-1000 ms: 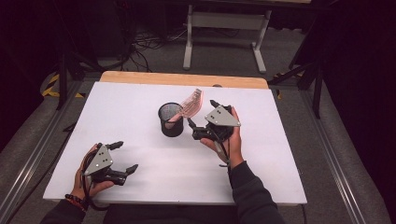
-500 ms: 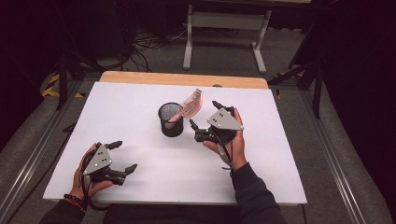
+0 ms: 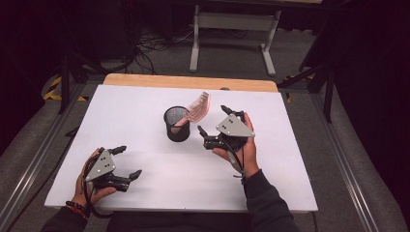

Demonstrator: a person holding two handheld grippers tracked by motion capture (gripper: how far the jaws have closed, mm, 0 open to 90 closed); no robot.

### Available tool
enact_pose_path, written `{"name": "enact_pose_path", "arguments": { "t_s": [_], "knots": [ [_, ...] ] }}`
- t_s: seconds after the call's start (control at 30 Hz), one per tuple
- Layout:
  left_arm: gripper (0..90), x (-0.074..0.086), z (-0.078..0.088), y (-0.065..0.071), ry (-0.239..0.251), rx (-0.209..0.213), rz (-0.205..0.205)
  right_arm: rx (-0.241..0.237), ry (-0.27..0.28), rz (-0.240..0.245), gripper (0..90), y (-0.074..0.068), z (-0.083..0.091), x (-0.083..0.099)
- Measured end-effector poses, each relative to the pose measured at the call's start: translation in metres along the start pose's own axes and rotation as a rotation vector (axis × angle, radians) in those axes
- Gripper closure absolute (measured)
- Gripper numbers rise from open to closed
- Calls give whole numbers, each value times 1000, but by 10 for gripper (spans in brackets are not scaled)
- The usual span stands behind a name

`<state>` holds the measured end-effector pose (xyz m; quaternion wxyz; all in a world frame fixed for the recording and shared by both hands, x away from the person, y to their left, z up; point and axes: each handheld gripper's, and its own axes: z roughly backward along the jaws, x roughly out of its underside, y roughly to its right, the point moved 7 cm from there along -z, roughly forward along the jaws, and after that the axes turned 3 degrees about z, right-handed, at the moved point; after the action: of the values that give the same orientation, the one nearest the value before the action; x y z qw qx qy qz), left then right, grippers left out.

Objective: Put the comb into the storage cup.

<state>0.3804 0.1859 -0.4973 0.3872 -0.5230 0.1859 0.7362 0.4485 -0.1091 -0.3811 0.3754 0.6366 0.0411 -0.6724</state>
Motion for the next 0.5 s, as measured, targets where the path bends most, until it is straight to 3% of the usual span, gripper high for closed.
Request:
{"name": "enact_pose_path", "arguments": {
  "t_s": [0.5],
  "knots": [
    [60, -1, 1, 0, -1, -1, -8, 18, 1, 13, 75, 4, 11, 2]
  ]
}}
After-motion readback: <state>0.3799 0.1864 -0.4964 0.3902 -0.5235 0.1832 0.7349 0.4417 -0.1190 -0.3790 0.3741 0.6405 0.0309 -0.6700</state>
